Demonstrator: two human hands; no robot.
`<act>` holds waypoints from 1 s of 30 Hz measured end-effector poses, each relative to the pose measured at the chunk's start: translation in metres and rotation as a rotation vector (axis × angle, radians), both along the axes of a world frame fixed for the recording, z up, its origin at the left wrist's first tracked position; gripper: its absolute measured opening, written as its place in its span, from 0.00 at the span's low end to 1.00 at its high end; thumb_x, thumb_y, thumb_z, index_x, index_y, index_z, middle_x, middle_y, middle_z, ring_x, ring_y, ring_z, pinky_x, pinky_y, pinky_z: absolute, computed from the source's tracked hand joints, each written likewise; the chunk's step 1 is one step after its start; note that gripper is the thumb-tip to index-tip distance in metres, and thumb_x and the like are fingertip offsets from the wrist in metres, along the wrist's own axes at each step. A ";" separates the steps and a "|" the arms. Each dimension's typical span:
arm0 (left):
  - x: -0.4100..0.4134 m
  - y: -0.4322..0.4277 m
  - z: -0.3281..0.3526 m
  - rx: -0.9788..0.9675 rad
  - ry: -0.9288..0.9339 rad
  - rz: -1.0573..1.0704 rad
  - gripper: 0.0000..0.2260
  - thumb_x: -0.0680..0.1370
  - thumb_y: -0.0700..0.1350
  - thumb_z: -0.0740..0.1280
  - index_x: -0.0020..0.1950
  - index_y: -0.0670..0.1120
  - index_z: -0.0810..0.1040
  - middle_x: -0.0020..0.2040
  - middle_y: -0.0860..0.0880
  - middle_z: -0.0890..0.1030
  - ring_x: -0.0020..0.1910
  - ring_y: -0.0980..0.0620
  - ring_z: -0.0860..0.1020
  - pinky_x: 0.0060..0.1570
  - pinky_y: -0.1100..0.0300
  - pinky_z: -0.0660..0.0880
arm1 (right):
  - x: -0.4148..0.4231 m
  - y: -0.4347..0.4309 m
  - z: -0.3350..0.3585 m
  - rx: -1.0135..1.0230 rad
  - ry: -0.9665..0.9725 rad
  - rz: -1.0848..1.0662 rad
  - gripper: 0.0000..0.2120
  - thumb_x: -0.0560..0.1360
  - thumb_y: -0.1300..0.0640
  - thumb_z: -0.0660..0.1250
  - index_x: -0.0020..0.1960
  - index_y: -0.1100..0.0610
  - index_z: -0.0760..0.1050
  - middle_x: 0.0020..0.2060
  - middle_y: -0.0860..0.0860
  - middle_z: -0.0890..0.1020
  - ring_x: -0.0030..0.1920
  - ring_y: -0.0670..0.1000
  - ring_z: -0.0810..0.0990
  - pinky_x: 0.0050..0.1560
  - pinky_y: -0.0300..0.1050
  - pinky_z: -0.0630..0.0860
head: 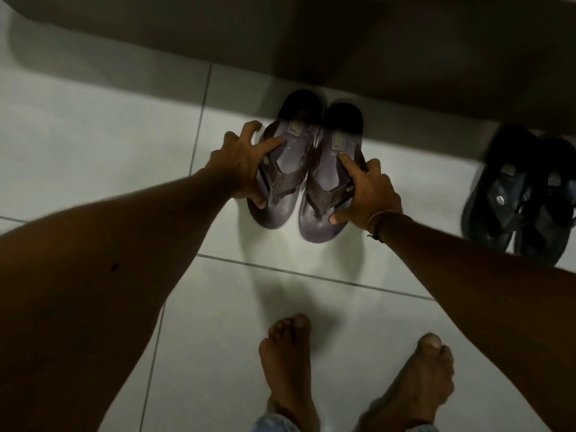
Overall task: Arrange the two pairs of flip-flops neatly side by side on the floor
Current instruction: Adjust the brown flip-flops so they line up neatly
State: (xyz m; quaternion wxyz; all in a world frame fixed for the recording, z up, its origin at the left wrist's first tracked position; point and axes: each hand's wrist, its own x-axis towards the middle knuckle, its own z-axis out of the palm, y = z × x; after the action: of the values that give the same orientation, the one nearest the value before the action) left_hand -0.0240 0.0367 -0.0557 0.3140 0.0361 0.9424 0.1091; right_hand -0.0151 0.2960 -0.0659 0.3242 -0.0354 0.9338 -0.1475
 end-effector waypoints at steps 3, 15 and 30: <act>0.006 0.003 0.000 -0.023 -0.001 0.022 0.61 0.54 0.60 0.87 0.80 0.61 0.56 0.82 0.44 0.53 0.77 0.32 0.59 0.65 0.28 0.72 | 0.000 -0.001 0.000 -0.002 0.001 0.004 0.62 0.59 0.45 0.86 0.83 0.44 0.52 0.70 0.60 0.66 0.65 0.66 0.74 0.63 0.63 0.79; 0.049 0.009 -0.001 -0.051 -0.014 0.044 0.62 0.56 0.63 0.85 0.82 0.61 0.53 0.82 0.45 0.54 0.78 0.33 0.59 0.66 0.27 0.70 | 0.025 -0.002 0.001 0.031 -0.015 0.037 0.62 0.60 0.47 0.86 0.83 0.43 0.51 0.71 0.59 0.65 0.66 0.65 0.73 0.61 0.63 0.80; 0.080 0.007 -0.008 -0.034 0.003 0.056 0.62 0.54 0.63 0.85 0.81 0.62 0.55 0.81 0.45 0.56 0.75 0.32 0.63 0.62 0.28 0.72 | 0.055 0.006 -0.013 0.035 -0.001 0.077 0.63 0.60 0.47 0.85 0.83 0.40 0.48 0.71 0.58 0.64 0.66 0.63 0.71 0.55 0.60 0.79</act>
State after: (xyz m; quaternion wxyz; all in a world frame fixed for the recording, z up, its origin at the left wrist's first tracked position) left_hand 0.0556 0.0437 -0.0640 0.3101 0.0046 0.9452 0.1019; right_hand 0.0404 0.3024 -0.0794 0.3308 -0.0654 0.9339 -0.1184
